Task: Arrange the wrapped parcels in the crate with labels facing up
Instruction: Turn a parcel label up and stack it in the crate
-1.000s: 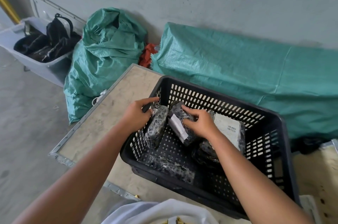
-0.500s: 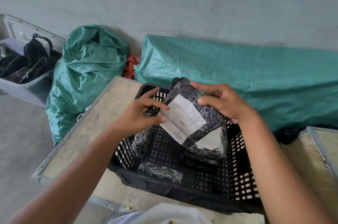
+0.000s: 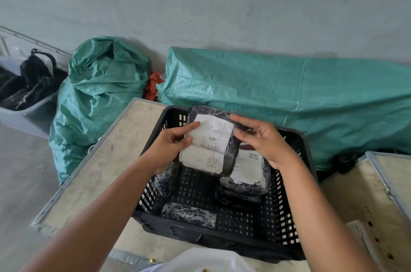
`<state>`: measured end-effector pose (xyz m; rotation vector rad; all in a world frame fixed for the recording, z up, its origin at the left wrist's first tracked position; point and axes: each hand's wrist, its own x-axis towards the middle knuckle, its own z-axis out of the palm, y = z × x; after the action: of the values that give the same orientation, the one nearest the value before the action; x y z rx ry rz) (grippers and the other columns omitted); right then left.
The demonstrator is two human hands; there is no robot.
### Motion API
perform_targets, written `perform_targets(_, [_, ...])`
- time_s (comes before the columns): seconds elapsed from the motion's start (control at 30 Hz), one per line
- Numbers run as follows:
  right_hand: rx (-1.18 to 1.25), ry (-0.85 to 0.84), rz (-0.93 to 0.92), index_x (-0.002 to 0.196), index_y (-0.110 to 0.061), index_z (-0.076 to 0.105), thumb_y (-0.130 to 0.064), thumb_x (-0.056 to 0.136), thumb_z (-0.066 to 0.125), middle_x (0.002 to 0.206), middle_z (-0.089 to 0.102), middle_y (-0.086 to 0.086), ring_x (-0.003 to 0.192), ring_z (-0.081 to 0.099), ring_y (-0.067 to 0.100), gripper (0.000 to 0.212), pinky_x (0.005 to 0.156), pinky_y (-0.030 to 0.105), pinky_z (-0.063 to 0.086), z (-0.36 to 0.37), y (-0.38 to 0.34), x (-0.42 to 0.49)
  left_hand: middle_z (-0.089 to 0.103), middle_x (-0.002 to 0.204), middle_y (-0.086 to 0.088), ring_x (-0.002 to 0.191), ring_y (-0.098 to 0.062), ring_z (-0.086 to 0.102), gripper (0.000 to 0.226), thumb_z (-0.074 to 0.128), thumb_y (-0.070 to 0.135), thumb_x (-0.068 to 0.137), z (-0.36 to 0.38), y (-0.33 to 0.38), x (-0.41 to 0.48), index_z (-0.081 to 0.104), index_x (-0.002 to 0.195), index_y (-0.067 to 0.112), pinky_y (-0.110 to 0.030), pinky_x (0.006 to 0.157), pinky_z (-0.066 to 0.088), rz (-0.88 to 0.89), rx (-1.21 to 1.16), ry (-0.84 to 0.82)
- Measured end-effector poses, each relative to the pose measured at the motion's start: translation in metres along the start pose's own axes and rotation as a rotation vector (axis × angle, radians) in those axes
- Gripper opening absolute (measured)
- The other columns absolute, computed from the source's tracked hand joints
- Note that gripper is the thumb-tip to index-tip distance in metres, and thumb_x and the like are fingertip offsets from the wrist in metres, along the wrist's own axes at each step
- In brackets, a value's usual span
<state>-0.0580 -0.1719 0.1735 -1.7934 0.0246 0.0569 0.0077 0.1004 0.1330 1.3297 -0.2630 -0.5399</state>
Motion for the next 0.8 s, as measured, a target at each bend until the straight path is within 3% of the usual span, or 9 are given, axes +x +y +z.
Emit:
perform_targets(0.1, [-0.061,0.012,0.074,0.134,-0.058,0.058,-0.053,0.070,0.081,0.157,0.046,-0.011,0.147,0.039,0.011,0.067,0.121,0.051,0.030,0.021,0.016,0.000,0.077,0.119,0.004,0.102,-0.007,0.073,0.041,0.059,0.001,0.100,-0.004,-0.012,0.013,0.075,0.117,0.034,-0.024,0.085,0.060,-0.044,-0.034,0.132])
perform_targets(0.2, [-0.179,0.006,0.122,0.150,-0.052,0.039,-0.057,0.074,0.080,0.162,0.036,-0.016,0.142,0.031,0.001,0.087,0.116,0.037,0.024,0.049,0.033,0.007,0.074,0.124,0.000,0.101,-0.009,0.073,0.040,0.058,0.004,0.102,-0.010,-0.023,0.024,0.072,0.121,0.036,-0.024,0.083,0.060,-0.085,-0.027,0.177])
perform_targets(0.3, [-0.209,0.099,0.182,0.159,-0.033,0.034,-0.032,0.083,0.085,0.163,0.038,-0.008,0.132,0.034,0.000,0.092,0.108,0.024,0.030,0.075,0.057,0.015,0.065,0.134,0.002,0.108,-0.015,0.069,0.044,0.054,0.008,0.105,-0.016,-0.040,0.030,0.068,0.127,0.043,-0.026,0.083,0.060,-0.151,0.199,0.174])
perform_targets(0.37, [-0.226,0.129,0.225,0.159,-0.028,0.034,-0.020,0.083,0.086,0.160,0.042,-0.003,0.126,0.039,0.002,0.092,0.099,0.012,0.037,0.089,0.074,0.016,0.061,0.134,0.003,0.106,-0.016,0.067,0.052,0.051,0.004,0.104,-0.023,-0.052,0.031,0.059,0.140,0.040,-0.022,0.074,0.059,-0.212,0.384,0.150])
perform_targets(0.43, [-0.262,0.117,0.261,0.159,-0.026,0.034,-0.011,0.084,0.084,0.158,0.044,0.001,0.121,0.044,0.005,0.091,0.076,-0.003,0.041,0.099,0.088,0.017,0.060,0.130,0.004,0.096,-0.013,0.065,0.064,0.054,-0.002,0.099,-0.027,-0.062,0.029,0.046,0.152,0.033,-0.014,0.061,0.054,-0.284,0.565,0.077])
perform_targets(0.5, [-0.297,0.096,0.302,0.161,-0.025,0.032,-0.007,0.087,0.080,0.159,0.043,0.004,0.117,0.054,0.011,0.090,0.066,0.003,0.047,0.107,0.096,0.021,0.059,0.130,0.002,0.091,-0.009,0.063,0.075,0.060,-0.003,0.094,-0.027,-0.071,0.029,0.033,0.159,0.022,-0.012,0.061,0.052,-0.335,0.743,0.008])
perform_targets(0.63, [-0.364,0.065,0.420,0.164,-0.024,0.019,-0.008,0.093,0.069,0.150,0.049,0.008,0.108,0.064,0.022,0.088,0.079,0.032,0.056,0.117,0.104,0.032,0.063,0.124,-0.006,0.100,-0.021,0.067,0.088,0.069,0.006,0.091,-0.020,-0.075,0.041,0.017,0.162,0.012,-0.030,0.079,0.058,-0.385,1.002,-0.006])
perform_targets(0.73, [-0.369,0.047,0.520,0.166,-0.027,0.008,-0.003,0.092,0.061,0.138,0.053,0.008,0.104,0.062,0.024,0.094,0.061,0.027,0.049,0.124,0.107,0.039,0.059,0.137,-0.012,0.100,-0.021,0.064,0.092,0.064,0.003,0.090,-0.006,-0.080,0.053,0.009,0.164,0.012,-0.024,0.072,0.054,-0.400,1.133,-0.078])
perform_targets(0.8, [-0.333,0.051,0.569,0.166,-0.026,0.004,0.001,0.091,0.061,0.130,0.050,0.006,0.100,0.061,0.024,0.097,0.057,0.024,0.046,0.131,0.111,0.045,0.047,0.150,-0.019,0.125,-0.031,0.055,0.093,0.058,0.002,0.091,0.003,-0.093,0.056,0.000,0.164,0.013,-0.033,0.093,0.053,-0.440,1.206,-0.108])
